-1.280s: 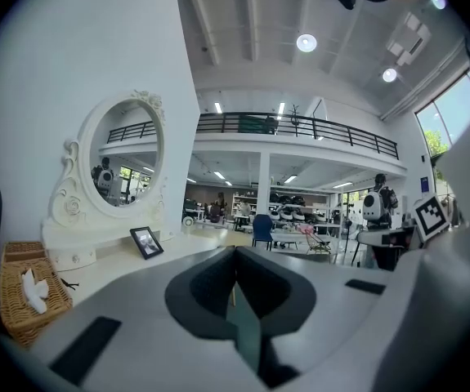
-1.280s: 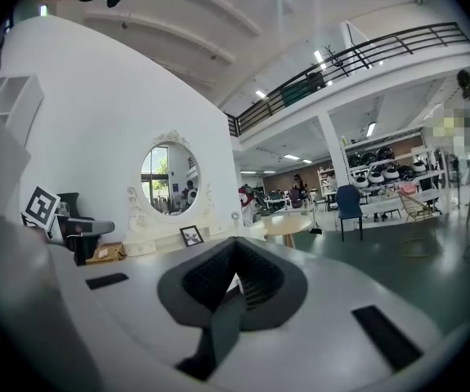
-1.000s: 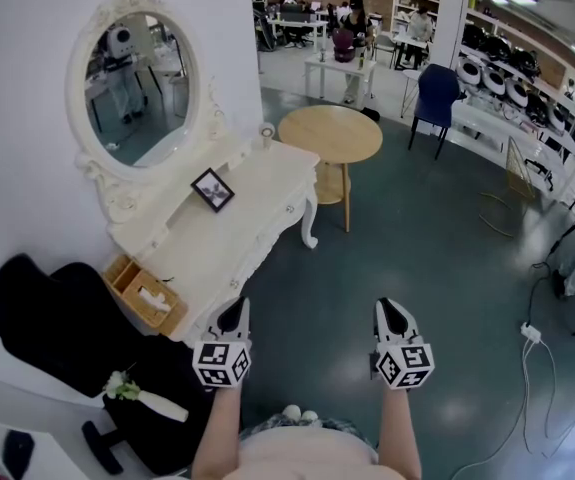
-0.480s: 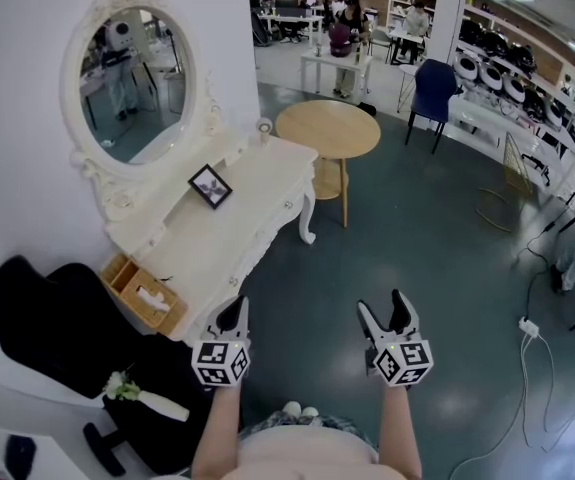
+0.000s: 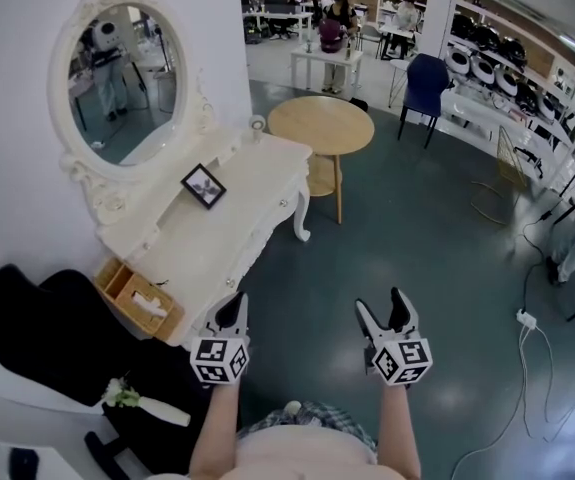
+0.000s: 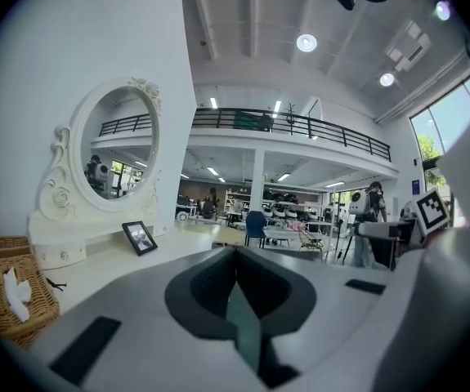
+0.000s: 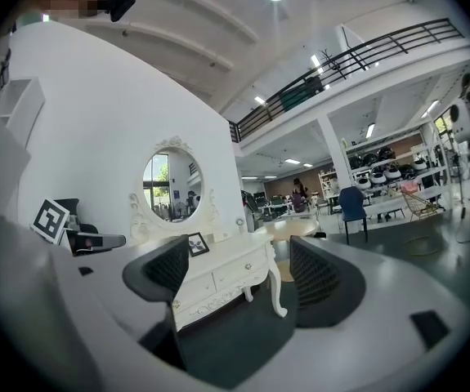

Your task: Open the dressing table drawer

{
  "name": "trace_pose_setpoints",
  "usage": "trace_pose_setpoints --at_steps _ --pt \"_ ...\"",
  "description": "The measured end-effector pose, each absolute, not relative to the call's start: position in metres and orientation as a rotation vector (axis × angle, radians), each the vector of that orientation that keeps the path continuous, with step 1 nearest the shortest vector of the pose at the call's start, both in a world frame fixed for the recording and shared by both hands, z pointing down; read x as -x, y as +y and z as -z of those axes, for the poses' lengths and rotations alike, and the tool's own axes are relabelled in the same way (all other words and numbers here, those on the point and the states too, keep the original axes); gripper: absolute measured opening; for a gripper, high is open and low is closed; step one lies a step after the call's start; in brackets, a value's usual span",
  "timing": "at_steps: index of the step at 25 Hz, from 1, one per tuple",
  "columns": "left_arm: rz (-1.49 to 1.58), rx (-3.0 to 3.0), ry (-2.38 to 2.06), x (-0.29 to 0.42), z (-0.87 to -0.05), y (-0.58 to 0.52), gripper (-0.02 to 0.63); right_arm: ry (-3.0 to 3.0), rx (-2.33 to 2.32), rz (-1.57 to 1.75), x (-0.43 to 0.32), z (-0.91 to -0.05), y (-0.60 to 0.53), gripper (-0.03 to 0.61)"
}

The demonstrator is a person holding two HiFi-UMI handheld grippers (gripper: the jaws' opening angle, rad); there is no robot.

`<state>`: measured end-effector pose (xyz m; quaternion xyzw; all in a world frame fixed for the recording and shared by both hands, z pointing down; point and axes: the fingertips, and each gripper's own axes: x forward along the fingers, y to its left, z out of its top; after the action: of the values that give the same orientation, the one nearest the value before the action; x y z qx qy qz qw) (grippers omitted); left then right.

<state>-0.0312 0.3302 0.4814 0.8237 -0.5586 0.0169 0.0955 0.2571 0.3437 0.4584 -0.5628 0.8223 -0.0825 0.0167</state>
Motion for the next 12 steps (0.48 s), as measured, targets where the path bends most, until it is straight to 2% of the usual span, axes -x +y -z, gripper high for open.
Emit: trace_pose_setpoints --at_steps 12 --pt "-0.054 -2.434 -1.666 0.042 -0.486 0.300 0.028 2.552 1.749 0.296 -0.250 -0.470 0.313 0.383"
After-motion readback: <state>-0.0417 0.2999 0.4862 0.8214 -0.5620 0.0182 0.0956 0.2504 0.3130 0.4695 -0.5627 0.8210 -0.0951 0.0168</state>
